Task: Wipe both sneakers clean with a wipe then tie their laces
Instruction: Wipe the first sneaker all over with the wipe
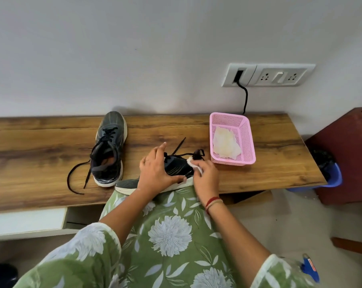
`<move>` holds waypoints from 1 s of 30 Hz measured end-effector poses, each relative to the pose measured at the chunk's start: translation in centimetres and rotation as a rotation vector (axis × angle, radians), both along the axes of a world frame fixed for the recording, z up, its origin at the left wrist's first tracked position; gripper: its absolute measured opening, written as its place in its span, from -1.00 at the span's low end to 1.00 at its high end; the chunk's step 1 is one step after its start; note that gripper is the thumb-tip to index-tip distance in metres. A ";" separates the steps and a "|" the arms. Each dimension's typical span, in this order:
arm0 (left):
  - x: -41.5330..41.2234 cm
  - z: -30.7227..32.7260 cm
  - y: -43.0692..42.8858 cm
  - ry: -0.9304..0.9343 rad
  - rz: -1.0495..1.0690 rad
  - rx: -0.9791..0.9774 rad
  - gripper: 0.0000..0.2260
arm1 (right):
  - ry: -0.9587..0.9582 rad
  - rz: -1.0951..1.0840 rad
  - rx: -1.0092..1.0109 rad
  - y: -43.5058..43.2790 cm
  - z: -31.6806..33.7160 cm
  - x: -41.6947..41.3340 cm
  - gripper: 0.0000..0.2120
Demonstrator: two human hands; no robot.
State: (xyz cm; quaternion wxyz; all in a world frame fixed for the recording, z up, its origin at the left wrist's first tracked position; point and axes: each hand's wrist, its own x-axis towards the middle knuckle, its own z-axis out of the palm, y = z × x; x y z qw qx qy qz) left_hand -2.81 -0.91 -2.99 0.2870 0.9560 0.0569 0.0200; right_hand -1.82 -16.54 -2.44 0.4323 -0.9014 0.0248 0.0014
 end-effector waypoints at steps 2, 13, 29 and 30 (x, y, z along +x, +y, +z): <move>0.0 0.1 0.0 0.025 -0.112 0.102 0.00 | 0.014 0.200 -0.033 0.1 -0.3 -1.6 -0.77; 5.0 4.6 -1.7 0.335 -0.515 0.415 -0.38 | 0.007 -0.486 0.715 -5.6 4.1 -4.4 -0.73; -2.9 16.3 4.3 0.104 -0.320 -0.083 -0.58 | 0.091 -0.182 1.076 -3.4 17.8 -8.8 -0.84; -3.6 16.7 4.3 0.072 -0.291 -0.120 -0.62 | 0.107 -0.152 1.076 -2.7 18.4 -9.4 -0.84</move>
